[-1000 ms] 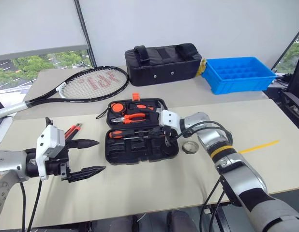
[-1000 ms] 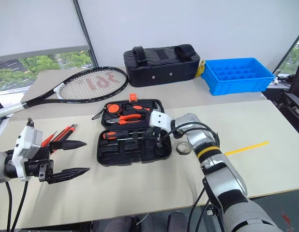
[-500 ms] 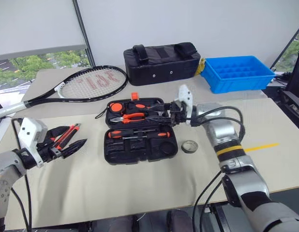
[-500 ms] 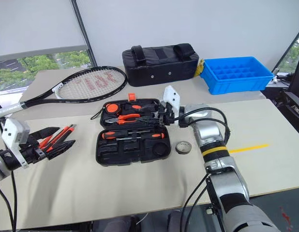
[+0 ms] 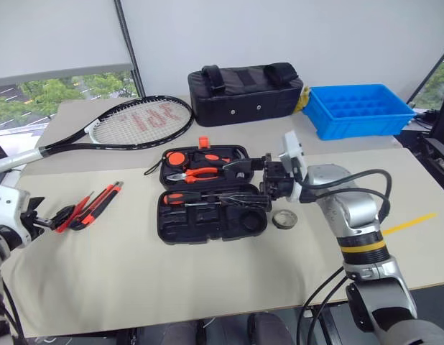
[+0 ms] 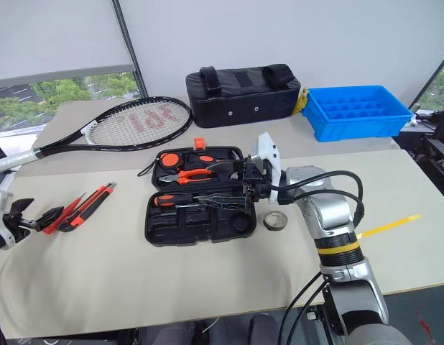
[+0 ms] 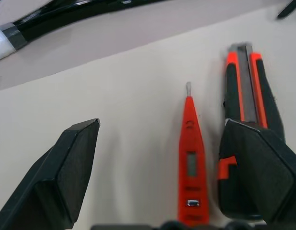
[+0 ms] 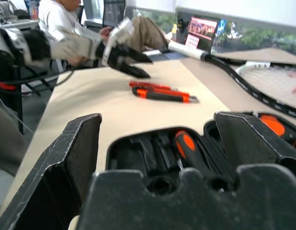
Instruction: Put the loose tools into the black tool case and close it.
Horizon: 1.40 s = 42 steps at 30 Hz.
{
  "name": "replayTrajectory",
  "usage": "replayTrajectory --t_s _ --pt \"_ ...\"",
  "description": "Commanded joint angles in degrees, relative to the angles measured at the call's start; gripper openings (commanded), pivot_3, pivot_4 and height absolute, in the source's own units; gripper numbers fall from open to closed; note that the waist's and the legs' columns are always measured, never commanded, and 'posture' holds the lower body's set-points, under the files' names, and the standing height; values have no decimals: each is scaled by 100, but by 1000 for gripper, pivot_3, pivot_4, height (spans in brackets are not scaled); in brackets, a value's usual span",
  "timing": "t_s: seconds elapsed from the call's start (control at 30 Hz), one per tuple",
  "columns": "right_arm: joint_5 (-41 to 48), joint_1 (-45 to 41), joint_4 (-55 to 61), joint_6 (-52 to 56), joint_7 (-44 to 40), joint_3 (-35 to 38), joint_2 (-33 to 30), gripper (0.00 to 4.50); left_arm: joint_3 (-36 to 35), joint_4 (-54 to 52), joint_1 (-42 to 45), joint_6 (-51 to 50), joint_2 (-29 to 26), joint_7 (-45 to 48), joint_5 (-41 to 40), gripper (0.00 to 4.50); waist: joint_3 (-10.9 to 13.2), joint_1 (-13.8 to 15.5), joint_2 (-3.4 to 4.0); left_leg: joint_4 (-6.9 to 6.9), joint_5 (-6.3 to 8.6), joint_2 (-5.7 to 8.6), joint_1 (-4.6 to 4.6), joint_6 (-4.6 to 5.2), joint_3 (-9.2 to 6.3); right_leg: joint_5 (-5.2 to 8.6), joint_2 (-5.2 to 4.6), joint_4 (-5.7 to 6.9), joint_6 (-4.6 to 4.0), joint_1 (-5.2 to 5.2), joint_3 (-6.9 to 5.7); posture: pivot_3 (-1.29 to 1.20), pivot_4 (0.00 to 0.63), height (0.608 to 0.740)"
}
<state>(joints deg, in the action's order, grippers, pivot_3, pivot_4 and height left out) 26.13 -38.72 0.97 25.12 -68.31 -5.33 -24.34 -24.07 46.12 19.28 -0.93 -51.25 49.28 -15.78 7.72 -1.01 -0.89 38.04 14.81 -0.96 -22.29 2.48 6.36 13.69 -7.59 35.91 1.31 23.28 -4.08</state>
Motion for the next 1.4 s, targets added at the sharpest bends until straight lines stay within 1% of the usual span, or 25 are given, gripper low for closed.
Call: replayTrajectory --t_s 0.03,0.2,0.33,0.43,0.5,0.53,0.67,0.73,0.83,0.9,1.07,1.17,1.27,1.4 --pt "236 36 342 43 67 166 -73 4356 214 822 458 492 -169 146 261 4500 0 7 -2 0 0 1 -1 0 0 0 0 6 0 0 -1 0 150 740" --pt "280 85 532 209 332 216 -101 4356 459 1552 782 717 -208 261 496 4500 0 -7 -4 0 1 0 -4 2 10 -1 6 17 3 1 -6 0 150 740" --pt "244 109 557 219 493 206 -174 4356 644 1729 797 764 -210 441 640 4500 0 0 -4 0 2 0 -4 5 12 -1 6 15 4 1 -13 0 150 740" --pt "298 113 576 225 539 200 -199 4356 619 1801 820 805 -198 434 605 4500 0 -2 -4 0 3 0 -4 6 13 -1 6 14 5 0 -14 0 150 740" --pt "335 105 571 231 555 206 -200 4500 611 1823 820 818 -199 472 583 3984 0 -5 -4 0 3 -1 -3 6 13 -1 6 14 5 0 -14 0 150 740" --pt "347 101 565 230 559 206 -203 4500 612 1825 811 830 -205 490 581 3818 0 -9 -4 0 3 -1 -3 6 13 -1 6 15 5 0 -14 0 150 740" --pt "348 71 488 184 542 190 -204 4500 591 1790 739 814 -229 607 535 2337 0 -30 -4 0 3 -2 -1 6 14 -1 7 16 5 0 -16 0 150 740" --pt "338 59 456 163 532 179 -191 4500 573 1775 714 792 -237 629 515 1491 0 -36 -4 0 3 -2 -1 6 14 -1 7 17 5 0 -16 0 150 740" --pt "336 51 427 144 507 162 -173 4500 502 1760 693 716 -248 556 459 535 0 -43 -4 0 2 -3 0 6 14 -1 7 18 5 0 -16 0 150 740" --pt "338 55 417 132 477 153 -170 4500 445 1744 686 718 -265 511 409 496 0 -48 -4 0 2 -3 0 6 14 -1 7 18 5 0 -16 0 150 740" --pt "349 68 369 99 371 165 -191 4500 48 1477 856 759 -216 671 -37 496 3 -47 -12 0 3 -3 -2 6 14 -1 7 17 5 0 -16 0 150 740" --pt "387 84 352 96 320 215 -204 4500 -150 1108 1113 479 -160 876 -402 496 4 -28 -22 1 2 -4 -4 6 13 -1 6 16 5 0 -19 0 150 740" --pt "385 185 364 47 217 286 -305 4500 40 303 1395 215 -75 1180 -549 496 4 41 -28 1 2 -4 -8 5 9 -1 6 16 5 -1 -27 0 150 740" --pt "375 352 386 -66 114 425 -490 4500 427 -999 1517 -268 120 1617 -749 496 4 48 -29 5 3 1 -9 7 8 -5 5 9 11 -9 -28 0 150 740"
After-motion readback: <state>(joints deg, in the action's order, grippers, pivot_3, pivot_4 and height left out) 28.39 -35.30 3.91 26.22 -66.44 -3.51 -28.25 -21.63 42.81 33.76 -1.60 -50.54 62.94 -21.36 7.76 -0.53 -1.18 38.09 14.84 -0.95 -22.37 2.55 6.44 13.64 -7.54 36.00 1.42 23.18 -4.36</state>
